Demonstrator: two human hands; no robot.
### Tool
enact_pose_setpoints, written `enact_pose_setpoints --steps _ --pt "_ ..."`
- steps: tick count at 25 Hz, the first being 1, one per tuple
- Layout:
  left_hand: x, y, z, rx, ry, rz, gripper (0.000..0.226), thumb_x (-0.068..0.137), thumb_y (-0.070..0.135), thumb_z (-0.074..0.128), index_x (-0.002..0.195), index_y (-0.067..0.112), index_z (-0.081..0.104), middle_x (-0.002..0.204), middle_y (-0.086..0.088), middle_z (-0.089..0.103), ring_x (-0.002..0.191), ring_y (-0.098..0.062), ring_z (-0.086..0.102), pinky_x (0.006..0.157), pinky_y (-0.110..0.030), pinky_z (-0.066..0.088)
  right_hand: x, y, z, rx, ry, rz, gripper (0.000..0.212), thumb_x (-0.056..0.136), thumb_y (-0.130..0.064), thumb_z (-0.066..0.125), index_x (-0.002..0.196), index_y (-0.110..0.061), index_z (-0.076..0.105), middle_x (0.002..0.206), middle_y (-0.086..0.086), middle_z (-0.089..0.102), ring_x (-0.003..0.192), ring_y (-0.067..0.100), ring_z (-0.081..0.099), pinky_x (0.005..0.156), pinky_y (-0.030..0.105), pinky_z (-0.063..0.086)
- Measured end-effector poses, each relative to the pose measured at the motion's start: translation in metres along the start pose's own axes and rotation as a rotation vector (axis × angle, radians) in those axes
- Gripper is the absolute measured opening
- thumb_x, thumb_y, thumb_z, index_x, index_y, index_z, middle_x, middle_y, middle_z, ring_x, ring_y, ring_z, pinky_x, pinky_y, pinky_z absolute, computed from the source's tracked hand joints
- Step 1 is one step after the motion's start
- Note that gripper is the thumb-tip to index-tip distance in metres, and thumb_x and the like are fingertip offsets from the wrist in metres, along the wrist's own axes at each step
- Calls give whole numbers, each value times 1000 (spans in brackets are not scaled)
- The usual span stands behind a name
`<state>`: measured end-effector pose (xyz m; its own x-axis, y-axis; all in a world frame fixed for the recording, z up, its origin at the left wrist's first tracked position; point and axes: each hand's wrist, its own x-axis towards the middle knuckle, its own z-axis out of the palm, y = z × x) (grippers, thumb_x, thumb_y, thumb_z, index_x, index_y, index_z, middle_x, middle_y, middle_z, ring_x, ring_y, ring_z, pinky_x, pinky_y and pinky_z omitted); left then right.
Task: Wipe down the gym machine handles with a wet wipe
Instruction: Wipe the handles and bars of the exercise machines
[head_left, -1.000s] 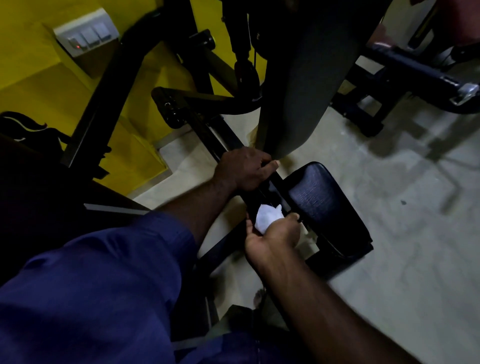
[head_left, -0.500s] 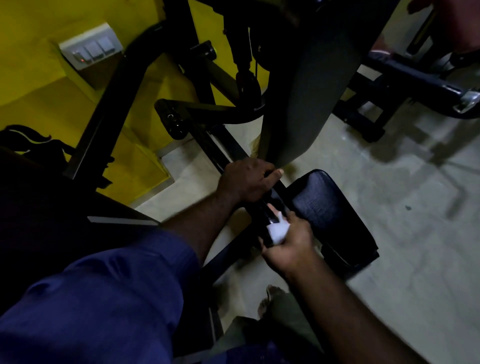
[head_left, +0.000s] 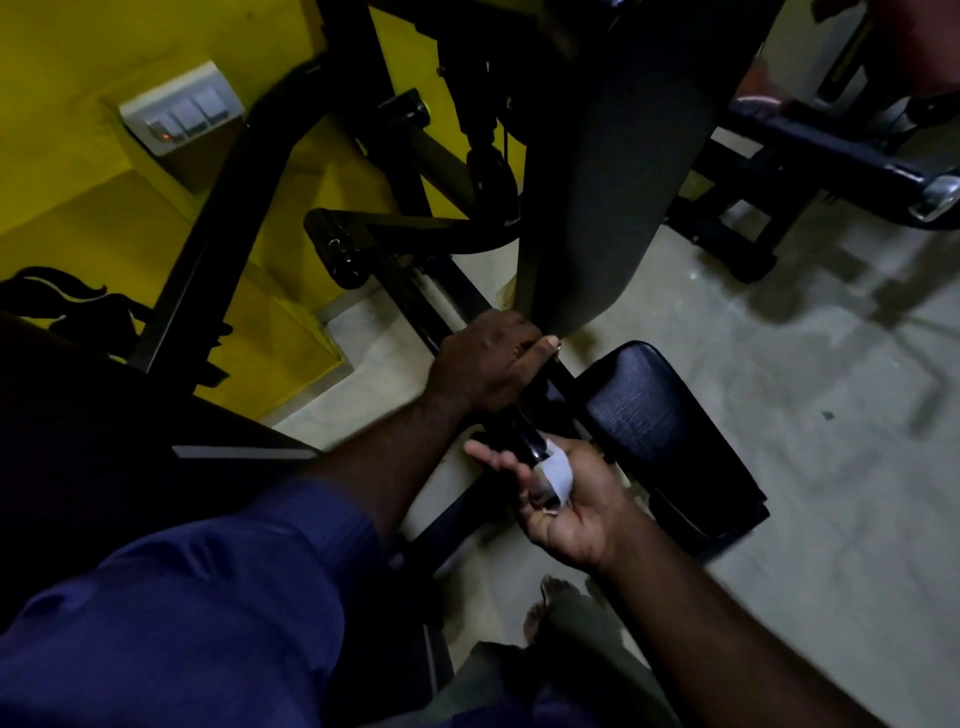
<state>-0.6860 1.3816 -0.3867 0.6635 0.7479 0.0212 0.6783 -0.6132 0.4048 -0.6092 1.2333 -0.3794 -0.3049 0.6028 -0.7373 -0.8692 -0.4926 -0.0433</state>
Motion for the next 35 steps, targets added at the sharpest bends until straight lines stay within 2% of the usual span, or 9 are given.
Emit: enact_pose_setpoints --steps 3,8,13,15,20,22,26,32,35 --pt "0 0 0 16 4 4 53 100 60 31 98 26 71 103 8 65 107 -16 57 83 -37 48 -2 -6 -3 -274 -5 27 43 90 -43 62 100 -3 74 67 11 71 39 17 60 33 18 41" --pt "-1 0 2 -10 31 2 46 103 54 36 95 27 71 101 9 64 102 -16 57 82 -40 50 -12 6 8 -1855 476 -809 43 91 -62 61 90 -19 66 87 0 68 85 26 69 74 35 55" --pt "-1 1 1 -34 43 -9 44 104 51 38 97 24 72 99 5 64 102 -19 58 82 -36 46 1 -22 0 -567 -107 223 49 68 -14 93 107 -3 68 55 1 55 38 12 53 31 19 39" --pt "-2 2 0 -50 48 -10 44 103 51 38 96 24 71 99 5 63 102 -19 57 82 -39 49 -1 -28 -5 -307 -179 328 44 63 -7 93 101 2 72 54 3 57 38 12 54 29 18 39" --pt "-1 2 -1 -69 61 -28 48 102 53 34 93 23 69 97 4 63 101 -20 58 79 -42 52 8 -4 -10 -1537 357 -480 28 78 -22 79 76 -23 51 65 -3 63 52 17 63 46 30 54" --pt "-2 3 -2 -46 69 -14 49 102 54 32 92 23 69 96 5 62 100 -19 58 79 -42 52 5 -7 -12 -1385 249 -504 26 81 -17 78 74 -18 53 58 1 61 41 18 56 39 31 50" --pt "0 0 0 -37 42 -9 50 104 52 31 96 23 71 99 4 65 100 -20 58 84 -43 51 -17 -23 -3 -485 -92 233 32 93 -40 68 78 -14 55 60 0 48 38 6 34 28 16 18" --pt "-8 6 -2 -223 287 -86 41 101 43 46 107 13 73 126 -3 60 123 -23 49 107 -28 38 -47 -29 -7 -1906 188 -691 65 101 -66 19 77 -23 61 61 -9 67 76 17 71 68 31 47" --pt "-41 22 0 -559 628 -512 36 96 38 59 122 16 69 138 4 50 130 -15 45 112 -17 33 -40 -71 6 -1642 136 -845 52 104 -57 29 102 -22 68 76 -10 70 82 14 73 70 28 55"
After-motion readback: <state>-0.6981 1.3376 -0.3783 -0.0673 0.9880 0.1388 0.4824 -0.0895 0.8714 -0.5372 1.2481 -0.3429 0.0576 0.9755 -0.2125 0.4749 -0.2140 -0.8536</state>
